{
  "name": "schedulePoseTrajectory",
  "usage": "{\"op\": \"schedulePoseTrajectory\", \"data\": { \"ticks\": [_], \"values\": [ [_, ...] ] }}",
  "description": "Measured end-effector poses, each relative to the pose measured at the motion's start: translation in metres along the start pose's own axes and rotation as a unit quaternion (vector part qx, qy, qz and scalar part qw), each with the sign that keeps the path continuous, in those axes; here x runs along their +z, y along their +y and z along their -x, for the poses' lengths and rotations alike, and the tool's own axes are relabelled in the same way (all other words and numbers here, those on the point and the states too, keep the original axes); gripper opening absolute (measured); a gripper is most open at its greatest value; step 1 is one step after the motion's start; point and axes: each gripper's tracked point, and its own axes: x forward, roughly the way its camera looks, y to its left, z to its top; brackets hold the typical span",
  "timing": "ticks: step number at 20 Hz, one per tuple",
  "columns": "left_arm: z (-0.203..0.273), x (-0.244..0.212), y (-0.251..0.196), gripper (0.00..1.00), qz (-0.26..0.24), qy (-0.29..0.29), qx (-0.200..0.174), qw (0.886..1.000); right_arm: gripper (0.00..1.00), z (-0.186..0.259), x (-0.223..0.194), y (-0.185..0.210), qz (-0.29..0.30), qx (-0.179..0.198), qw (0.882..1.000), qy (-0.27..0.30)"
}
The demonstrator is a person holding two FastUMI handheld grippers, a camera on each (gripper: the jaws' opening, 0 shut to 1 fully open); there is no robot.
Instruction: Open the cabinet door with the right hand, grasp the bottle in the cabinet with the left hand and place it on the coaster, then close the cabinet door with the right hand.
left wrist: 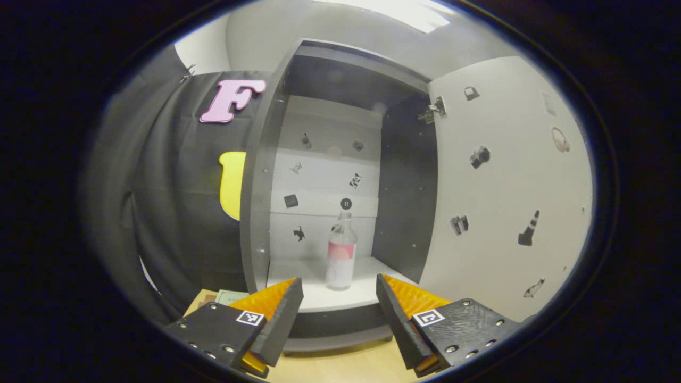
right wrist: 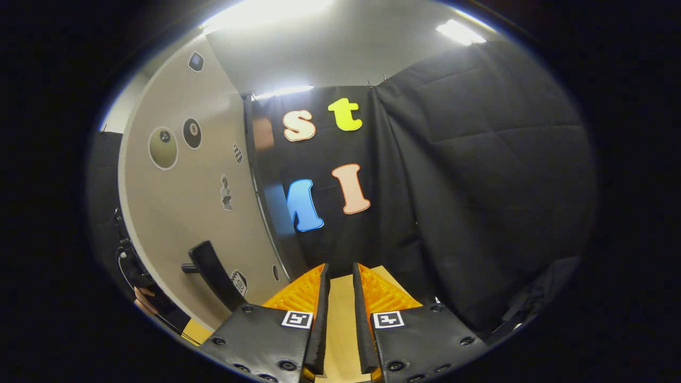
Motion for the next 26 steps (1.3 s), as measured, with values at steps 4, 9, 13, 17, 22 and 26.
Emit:
{"op": "schedulePoseTrajectory", "data": {
  "ticks": [4, 9, 13, 17, 22, 26],
  "values": [
    [-0.049, 0.031, 0.002, 0.83, -0.012, -0.012, -0.007, 1.000, 0.36, -0.030, -0.006, -0.002, 0.019, 0.004, 1.000, 0.009],
    [-0.104, 0.037, -0.005, 0.83, -0.043, -0.014, -0.021, 0.999, 0.88, -0.060, -0.014, -0.019, 0.009, -0.011, 1.000, 0.023],
    [-0.145, 0.034, -0.004, 0.85, -0.054, -0.020, -0.015, 0.998, 0.98, -0.074, -0.019, -0.033, -0.011, -0.023, 0.999, 0.023],
    [-0.177, 0.021, -0.008, 0.85, -0.045, -0.012, -0.033, 0.998, 0.98, -0.077, -0.024, -0.051, -0.021, -0.042, 0.999, 0.026],
    [-0.202, -0.010, -0.008, 0.85, -0.014, 0.016, -0.043, 0.999, 0.98, -0.082, -0.028, -0.062, -0.029, -0.056, 0.998, 0.029],
    [-0.213, -0.031, -0.005, 0.84, 0.012, 0.037, -0.045, 0.998, 0.98, -0.088, -0.031, -0.066, -0.029, -0.063, 0.997, 0.033]
  ]
}}
